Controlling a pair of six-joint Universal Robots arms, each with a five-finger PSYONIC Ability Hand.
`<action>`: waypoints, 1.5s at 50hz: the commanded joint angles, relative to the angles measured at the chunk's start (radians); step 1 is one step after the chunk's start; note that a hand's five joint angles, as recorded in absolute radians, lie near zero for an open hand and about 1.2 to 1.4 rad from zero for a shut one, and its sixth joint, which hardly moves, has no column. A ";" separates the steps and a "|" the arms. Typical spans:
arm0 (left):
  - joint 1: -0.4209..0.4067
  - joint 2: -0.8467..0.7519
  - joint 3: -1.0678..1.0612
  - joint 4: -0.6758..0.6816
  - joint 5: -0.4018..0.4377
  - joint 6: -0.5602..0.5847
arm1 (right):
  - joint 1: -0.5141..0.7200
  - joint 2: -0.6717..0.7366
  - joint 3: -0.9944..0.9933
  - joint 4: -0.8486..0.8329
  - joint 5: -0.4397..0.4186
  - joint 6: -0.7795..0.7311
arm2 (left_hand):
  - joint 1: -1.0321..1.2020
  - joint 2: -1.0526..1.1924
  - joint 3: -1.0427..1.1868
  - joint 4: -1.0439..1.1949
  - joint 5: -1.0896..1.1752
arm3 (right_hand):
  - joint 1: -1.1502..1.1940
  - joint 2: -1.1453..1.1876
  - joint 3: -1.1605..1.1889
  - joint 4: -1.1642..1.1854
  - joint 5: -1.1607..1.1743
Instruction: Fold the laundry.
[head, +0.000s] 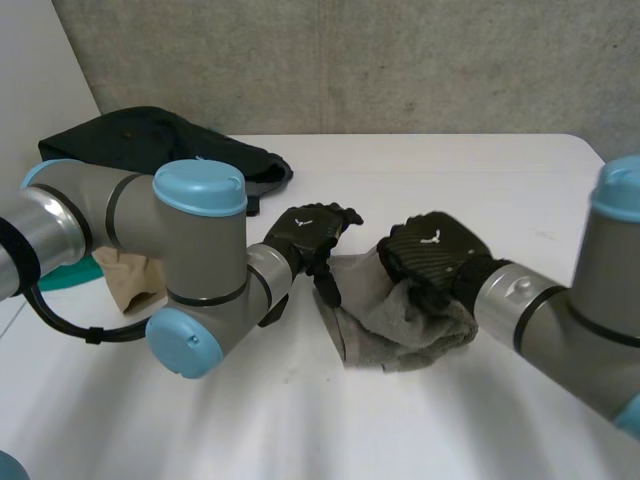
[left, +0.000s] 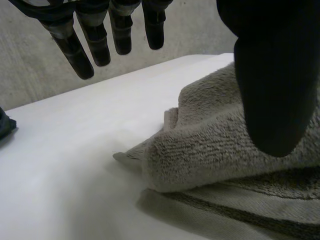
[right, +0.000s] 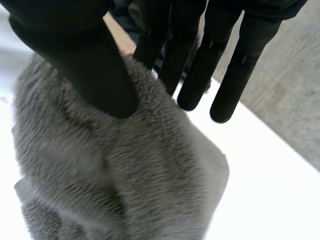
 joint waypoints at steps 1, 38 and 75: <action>0.044 0.018 0.029 0.018 0.025 0.001 | 0.062 0.093 -0.035 -0.106 0.117 0.052 | -0.050 -0.056 -0.057 -0.051 -0.058 | 0.276 0.269 0.273 0.273 0.278; 0.187 0.277 -0.102 0.012 0.076 -0.050 | 0.195 0.015 0.047 -0.242 0.333 0.087 | -0.050 -0.056 -0.057 -0.051 -0.058 | -0.946 -0.953 -0.949 -0.949 -0.944; -0.123 -0.168 0.254 -0.341 -0.332 -0.022 | -0.101 0.378 -0.289 0.101 0.072 0.086 | -0.050 -0.056 -0.057 -0.051 -0.058 | -0.946 -0.953 -0.949 -0.949 -0.944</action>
